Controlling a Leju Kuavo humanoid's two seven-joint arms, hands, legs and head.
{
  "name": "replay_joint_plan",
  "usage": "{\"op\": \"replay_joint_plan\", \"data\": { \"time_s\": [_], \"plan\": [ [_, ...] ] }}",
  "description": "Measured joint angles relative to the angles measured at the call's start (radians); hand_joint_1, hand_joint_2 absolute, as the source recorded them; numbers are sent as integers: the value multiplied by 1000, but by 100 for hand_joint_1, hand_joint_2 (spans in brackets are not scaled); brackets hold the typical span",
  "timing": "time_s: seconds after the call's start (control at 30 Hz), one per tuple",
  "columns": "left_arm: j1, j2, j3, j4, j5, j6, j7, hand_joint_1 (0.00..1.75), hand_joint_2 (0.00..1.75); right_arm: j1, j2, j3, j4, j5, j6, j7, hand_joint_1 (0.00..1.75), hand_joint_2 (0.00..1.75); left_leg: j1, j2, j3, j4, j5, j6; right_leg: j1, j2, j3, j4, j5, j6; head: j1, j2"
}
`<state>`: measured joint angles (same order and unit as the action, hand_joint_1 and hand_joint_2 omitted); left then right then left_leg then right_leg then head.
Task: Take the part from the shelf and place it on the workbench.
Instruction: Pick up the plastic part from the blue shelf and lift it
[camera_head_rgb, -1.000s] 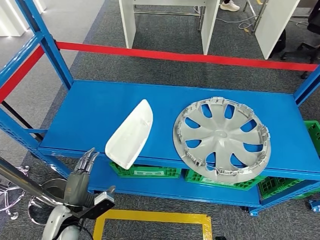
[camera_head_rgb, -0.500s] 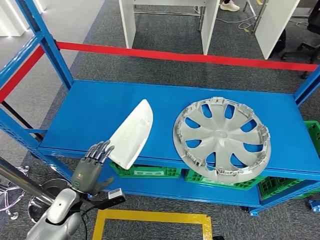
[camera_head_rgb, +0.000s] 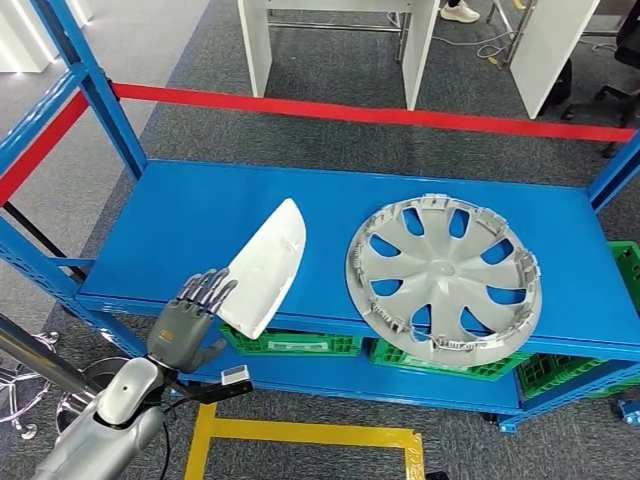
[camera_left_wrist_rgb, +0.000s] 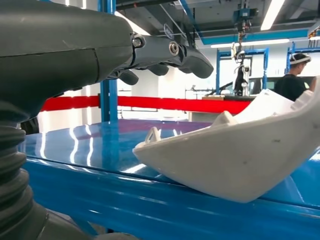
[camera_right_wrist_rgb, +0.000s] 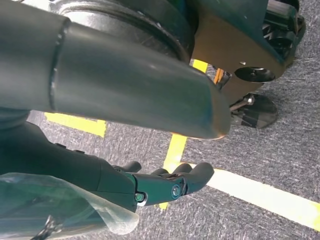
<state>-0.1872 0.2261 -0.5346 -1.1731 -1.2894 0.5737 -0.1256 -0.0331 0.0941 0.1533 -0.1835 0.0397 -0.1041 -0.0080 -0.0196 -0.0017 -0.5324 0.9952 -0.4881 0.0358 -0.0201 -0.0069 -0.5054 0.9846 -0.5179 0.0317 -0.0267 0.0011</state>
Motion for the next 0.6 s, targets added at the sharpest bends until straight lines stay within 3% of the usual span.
{"op": "replay_joint_plan", "data": {
  "time_s": [0.2, 0.6],
  "plan": [
    [-27, -8, -19, 24, 1, 2, 0, 0, 175, 0, -1, 8, 0, 9, 2, 4, 0, 0, 0, 0, 0, 0, 0, 0, 0, 0, 0, 0, 0, 0, 0, 0],
    [-103, -73, -58, 113, 24, 7, -10, 0, 175, -2, -1, 18, 0, 24, 9, 8, 0, 0, 0, 0, 0, 1, 0, 0, 0, 0, 0, 0, 0, 0, 0, 0]
  ]
}}
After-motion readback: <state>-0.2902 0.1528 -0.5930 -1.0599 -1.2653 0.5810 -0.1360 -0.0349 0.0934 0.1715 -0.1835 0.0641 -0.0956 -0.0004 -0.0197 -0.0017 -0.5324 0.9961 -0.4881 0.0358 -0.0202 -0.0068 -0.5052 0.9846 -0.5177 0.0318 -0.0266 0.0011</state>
